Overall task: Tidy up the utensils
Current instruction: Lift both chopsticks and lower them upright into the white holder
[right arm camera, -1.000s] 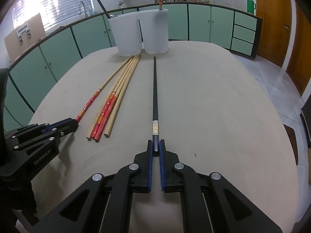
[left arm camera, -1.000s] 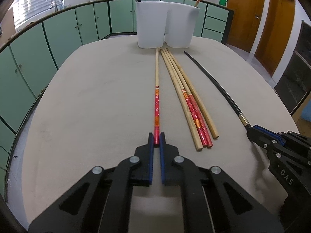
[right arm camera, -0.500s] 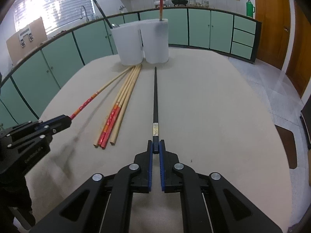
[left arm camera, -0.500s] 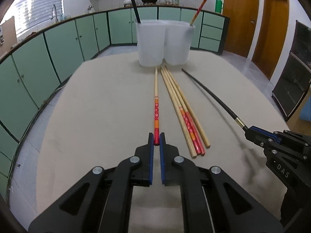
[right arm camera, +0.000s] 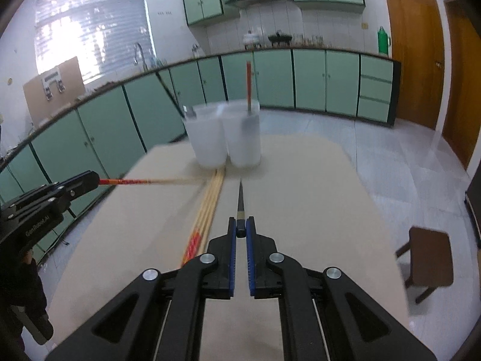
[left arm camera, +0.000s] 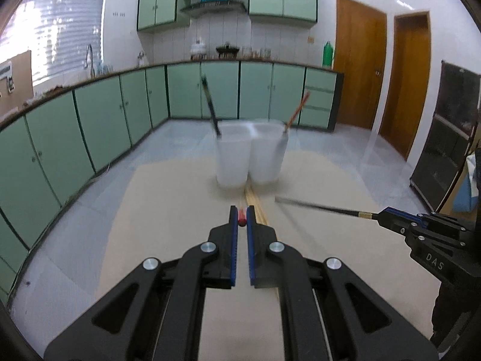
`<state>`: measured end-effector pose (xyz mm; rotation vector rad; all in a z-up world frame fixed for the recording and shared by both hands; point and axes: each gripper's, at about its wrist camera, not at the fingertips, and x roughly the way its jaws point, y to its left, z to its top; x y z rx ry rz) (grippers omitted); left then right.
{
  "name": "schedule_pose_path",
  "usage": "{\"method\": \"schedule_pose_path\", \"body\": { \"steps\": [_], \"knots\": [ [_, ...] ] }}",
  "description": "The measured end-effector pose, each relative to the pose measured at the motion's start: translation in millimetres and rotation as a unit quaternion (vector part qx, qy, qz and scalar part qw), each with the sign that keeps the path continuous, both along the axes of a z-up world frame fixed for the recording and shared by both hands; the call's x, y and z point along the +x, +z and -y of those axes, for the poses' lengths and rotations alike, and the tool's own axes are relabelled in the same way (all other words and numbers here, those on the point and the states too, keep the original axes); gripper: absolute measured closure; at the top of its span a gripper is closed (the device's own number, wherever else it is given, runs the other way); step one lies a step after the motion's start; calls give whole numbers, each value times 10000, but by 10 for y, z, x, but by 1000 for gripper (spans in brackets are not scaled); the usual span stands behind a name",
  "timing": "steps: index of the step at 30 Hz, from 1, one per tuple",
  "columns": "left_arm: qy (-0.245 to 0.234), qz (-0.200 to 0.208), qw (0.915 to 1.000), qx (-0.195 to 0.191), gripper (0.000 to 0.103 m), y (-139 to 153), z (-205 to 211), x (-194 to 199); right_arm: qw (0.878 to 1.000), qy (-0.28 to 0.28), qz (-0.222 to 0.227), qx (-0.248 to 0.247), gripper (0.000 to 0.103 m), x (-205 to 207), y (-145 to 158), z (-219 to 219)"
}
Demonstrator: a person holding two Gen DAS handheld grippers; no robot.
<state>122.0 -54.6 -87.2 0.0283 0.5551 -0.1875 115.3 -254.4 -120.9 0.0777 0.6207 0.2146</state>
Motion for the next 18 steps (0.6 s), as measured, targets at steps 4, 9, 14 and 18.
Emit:
{"method": "schedule_pose_path", "body": {
  "steps": [4, 9, 14, 18],
  "knots": [
    [-78, 311, 9995, -73, 98, 283, 4, 21, 9997, 71, 219, 12, 97, 59, 285, 33],
    [-258, 449, 9985, -194, 98, 508, 29, 113, 9990, 236, 384, 40, 97, 182, 583, 16],
    [-435, 419, 9974, -391, 98, 635, 51, 185, 9979, 454, 455, 19, 97, 316, 818, -30],
    [-501, 478, 9965, -470, 98, 699, 32, 186, 9968, 606, 518, 83, 97, 385, 958, -59]
  ]
}}
